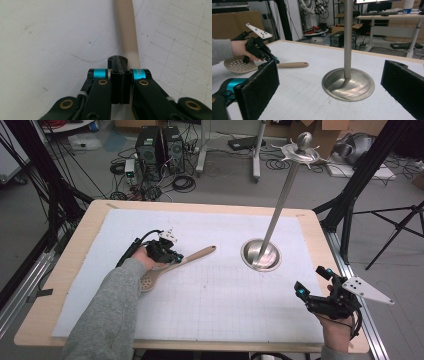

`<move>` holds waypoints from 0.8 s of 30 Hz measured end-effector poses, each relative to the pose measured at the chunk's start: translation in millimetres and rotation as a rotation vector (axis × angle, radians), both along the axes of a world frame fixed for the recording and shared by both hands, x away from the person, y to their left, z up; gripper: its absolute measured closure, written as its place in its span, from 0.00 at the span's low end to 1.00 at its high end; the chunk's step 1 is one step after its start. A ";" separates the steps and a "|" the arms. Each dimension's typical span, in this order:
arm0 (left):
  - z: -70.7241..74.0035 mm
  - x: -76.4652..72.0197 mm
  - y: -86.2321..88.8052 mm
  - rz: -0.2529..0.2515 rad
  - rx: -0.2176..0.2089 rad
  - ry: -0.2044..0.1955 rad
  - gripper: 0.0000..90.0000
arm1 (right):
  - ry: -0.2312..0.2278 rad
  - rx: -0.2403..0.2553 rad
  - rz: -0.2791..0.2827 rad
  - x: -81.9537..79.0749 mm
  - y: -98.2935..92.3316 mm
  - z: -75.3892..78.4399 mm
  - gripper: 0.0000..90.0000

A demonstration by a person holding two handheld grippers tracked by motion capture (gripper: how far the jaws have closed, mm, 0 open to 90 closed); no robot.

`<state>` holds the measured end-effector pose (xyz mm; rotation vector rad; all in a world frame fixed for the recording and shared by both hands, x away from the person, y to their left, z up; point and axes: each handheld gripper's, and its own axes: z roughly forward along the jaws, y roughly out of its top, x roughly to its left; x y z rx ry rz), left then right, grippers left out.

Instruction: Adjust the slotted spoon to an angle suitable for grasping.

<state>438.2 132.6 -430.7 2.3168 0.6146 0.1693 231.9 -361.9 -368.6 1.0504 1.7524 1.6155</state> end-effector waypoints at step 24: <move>65.2 -38.6 26.0 0.081 -0.087 -0.070 0.33 | -0.009 0.000 0.006 -0.8 4.8 4.1 0.01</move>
